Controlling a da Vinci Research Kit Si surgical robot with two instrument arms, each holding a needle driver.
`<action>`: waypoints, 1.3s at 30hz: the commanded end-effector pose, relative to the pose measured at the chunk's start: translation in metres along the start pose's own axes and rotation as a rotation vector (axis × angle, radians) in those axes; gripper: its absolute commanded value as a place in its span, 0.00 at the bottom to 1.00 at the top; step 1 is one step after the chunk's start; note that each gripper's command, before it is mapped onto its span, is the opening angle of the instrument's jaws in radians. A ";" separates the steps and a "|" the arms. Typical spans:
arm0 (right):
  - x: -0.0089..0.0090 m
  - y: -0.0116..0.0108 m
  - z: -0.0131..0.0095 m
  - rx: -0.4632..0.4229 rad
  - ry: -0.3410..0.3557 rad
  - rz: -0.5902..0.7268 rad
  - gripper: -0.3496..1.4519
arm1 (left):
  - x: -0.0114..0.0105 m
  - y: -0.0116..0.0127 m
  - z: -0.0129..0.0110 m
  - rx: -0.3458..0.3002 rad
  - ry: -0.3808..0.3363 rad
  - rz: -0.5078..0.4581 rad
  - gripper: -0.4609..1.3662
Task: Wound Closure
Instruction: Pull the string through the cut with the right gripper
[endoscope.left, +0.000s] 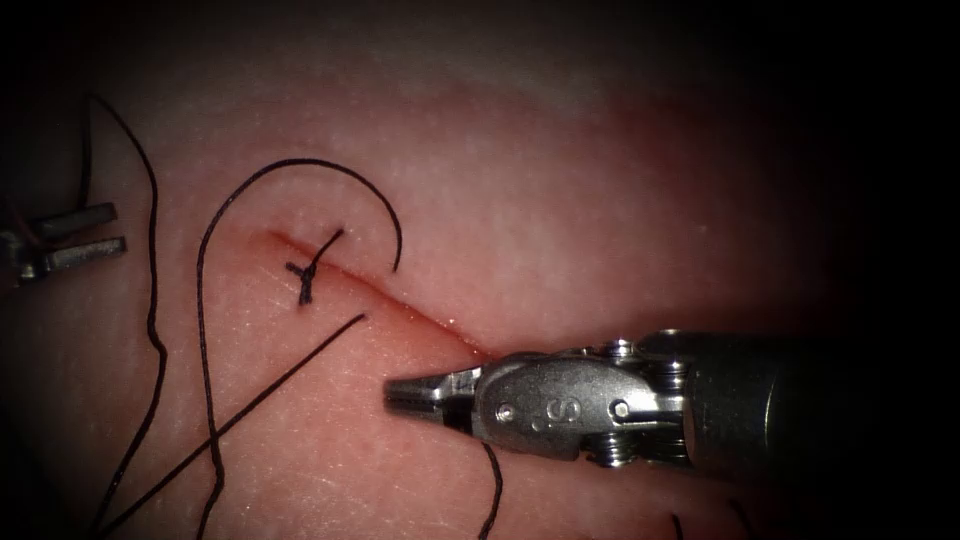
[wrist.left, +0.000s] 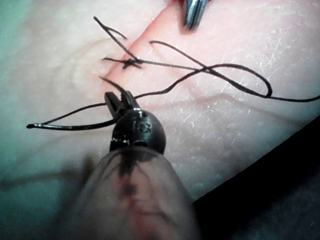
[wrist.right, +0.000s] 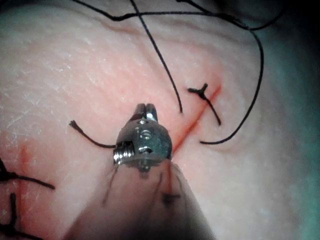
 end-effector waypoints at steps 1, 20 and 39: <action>0.0001 0.0000 0.0000 0.000 0.001 0.000 0.20 | 0.0000 0.0000 0.0000 -0.007 -0.001 0.000 0.06; 0.0002 0.0022 0.0009 -0.168 0.103 0.028 0.89 | -0.0001 -0.0002 -0.0004 -0.014 0.003 0.002 0.06; 0.0009 0.0038 0.0054 -0.237 0.105 0.060 0.88 | -0.0004 -0.0005 -0.0006 -0.021 0.008 0.005 0.06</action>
